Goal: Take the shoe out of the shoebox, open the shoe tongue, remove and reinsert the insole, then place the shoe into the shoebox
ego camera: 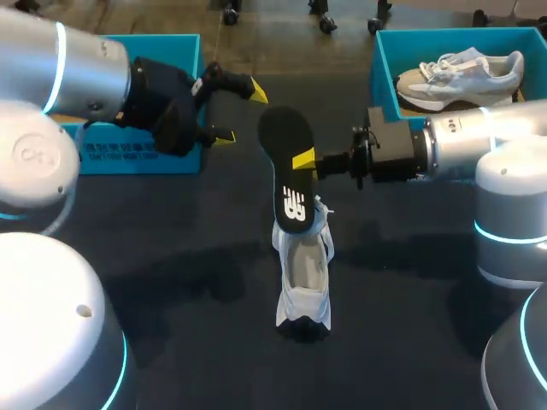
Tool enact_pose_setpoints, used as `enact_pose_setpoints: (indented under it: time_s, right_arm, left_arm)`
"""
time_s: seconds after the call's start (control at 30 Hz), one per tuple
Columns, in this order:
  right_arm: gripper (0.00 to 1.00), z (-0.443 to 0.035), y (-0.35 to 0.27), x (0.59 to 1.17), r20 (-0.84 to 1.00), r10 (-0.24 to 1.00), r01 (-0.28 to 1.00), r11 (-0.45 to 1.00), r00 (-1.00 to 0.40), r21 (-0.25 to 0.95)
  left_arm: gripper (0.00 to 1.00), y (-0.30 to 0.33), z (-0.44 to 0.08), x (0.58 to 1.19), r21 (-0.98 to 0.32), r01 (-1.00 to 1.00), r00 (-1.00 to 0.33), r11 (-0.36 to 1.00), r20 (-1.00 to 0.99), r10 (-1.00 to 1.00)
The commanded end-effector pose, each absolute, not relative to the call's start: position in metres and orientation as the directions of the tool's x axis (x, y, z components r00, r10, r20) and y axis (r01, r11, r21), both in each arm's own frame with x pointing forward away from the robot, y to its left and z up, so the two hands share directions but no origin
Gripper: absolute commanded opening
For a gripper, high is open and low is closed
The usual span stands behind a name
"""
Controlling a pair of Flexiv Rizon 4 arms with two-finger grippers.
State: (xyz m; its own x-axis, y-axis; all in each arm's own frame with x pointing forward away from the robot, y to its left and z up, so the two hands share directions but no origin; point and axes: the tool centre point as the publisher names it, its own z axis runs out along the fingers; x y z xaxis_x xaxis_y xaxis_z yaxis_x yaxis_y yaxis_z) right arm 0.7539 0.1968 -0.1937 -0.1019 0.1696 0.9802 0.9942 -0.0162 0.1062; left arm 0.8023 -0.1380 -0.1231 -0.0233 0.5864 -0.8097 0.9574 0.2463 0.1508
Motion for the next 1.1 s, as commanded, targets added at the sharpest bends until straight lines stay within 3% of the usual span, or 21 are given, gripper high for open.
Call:
enact_pose_setpoints:
  time_s: [0.03,0.1,0.17,0.53,0.63,0.77,1.1]
  right_arm:
    - [0.00,-0.193,0.198,0.753,0.980,0.174,0.994,-0.017,-0.100,0.105]
    - [0.00,-0.193,0.198,0.753,0.980,0.174,0.994,-0.017,-0.100,0.105]
    - [0.00,-0.193,0.198,0.753,0.980,0.174,0.994,-0.017,-0.100,0.105]
    - [0.00,-0.193,0.198,0.753,0.980,0.174,0.994,-0.017,-0.100,0.105]
    - [0.00,-0.193,0.198,0.753,0.980,0.174,0.994,-0.017,-0.100,0.105]
    - [0.00,-0.193,0.198,0.753,0.980,0.174,0.994,-0.017,-0.100,0.105]
    - [0.00,-0.193,0.198,0.753,0.980,0.174,0.994,-0.017,-0.100,0.105]
  left_arm:
    - [1.00,-0.149,-0.109,0.819,0.131,0.980,-0.051,0.147,-0.554,0.831]
    - [1.00,-0.150,-0.105,0.823,0.101,0.987,-0.057,0.128,-0.521,0.851]
    - [1.00,-0.148,-0.096,0.828,0.142,0.988,0.019,0.058,-0.488,0.873]
    - [1.00,-0.148,-0.096,0.828,0.142,0.988,0.019,0.058,-0.488,0.873]
    - [1.00,-0.155,-0.096,0.838,0.082,0.994,-0.033,0.078,-0.446,0.894]
    - [1.00,-0.164,-0.097,0.846,0.007,0.997,-0.065,0.071,-0.332,0.941]
    - [1.00,-0.189,-0.111,0.857,0.000,1.000,0.025,-0.025,-0.059,0.998]
